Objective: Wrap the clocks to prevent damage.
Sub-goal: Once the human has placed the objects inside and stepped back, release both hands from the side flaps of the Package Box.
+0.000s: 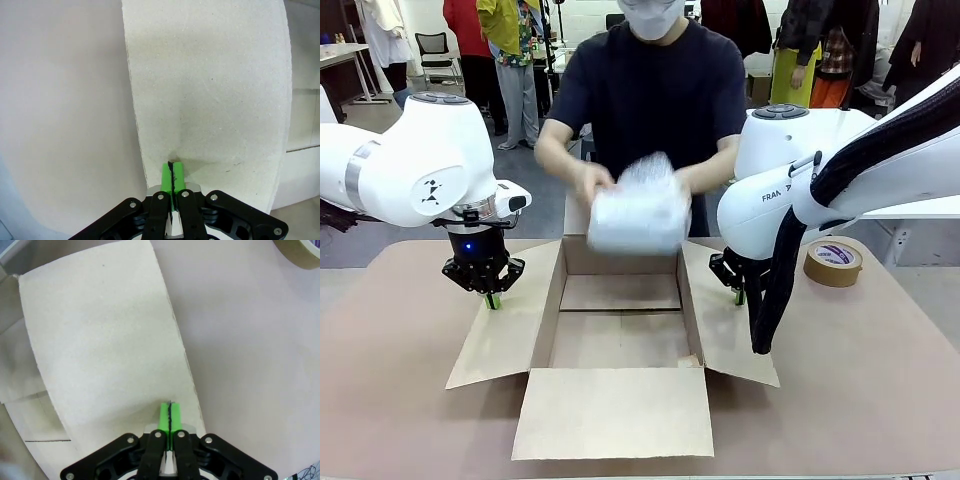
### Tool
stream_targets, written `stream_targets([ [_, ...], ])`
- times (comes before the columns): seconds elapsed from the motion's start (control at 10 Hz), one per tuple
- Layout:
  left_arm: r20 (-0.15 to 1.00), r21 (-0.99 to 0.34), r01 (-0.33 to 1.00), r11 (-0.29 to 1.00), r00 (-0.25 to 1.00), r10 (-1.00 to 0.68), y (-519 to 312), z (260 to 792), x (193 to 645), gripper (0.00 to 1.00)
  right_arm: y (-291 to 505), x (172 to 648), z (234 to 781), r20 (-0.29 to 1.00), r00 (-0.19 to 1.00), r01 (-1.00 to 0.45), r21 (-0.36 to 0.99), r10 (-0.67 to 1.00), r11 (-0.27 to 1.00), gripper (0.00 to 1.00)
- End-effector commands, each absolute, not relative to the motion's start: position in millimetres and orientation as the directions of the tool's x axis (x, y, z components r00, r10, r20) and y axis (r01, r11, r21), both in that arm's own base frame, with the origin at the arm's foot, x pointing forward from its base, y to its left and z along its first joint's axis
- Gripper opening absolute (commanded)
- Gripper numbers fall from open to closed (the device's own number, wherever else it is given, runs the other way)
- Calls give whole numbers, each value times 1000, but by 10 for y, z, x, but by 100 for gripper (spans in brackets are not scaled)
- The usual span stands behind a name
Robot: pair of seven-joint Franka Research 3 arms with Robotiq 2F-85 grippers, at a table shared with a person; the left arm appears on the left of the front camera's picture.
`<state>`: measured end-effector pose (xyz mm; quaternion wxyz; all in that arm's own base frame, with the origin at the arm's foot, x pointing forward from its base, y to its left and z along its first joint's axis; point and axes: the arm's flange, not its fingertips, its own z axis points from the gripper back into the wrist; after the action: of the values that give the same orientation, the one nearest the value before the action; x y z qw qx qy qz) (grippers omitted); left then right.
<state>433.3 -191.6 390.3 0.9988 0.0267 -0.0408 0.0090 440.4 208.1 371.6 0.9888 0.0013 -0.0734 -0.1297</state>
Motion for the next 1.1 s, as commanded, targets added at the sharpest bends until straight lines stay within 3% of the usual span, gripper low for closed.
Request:
stream_targets([
  [0.0, 83, 68, -18, 998, 996, 12, -1909, 3899, 4333, 0, 2085, 4401, 3710, 155, 952, 268, 0, -264, 964, 1],
  [1.0, 83, 68, -18, 998, 996, 12, -1909, 3899, 4333, 0, 2085, 4401, 3710, 155, 952, 268, 0, -264, 964, 1],
])
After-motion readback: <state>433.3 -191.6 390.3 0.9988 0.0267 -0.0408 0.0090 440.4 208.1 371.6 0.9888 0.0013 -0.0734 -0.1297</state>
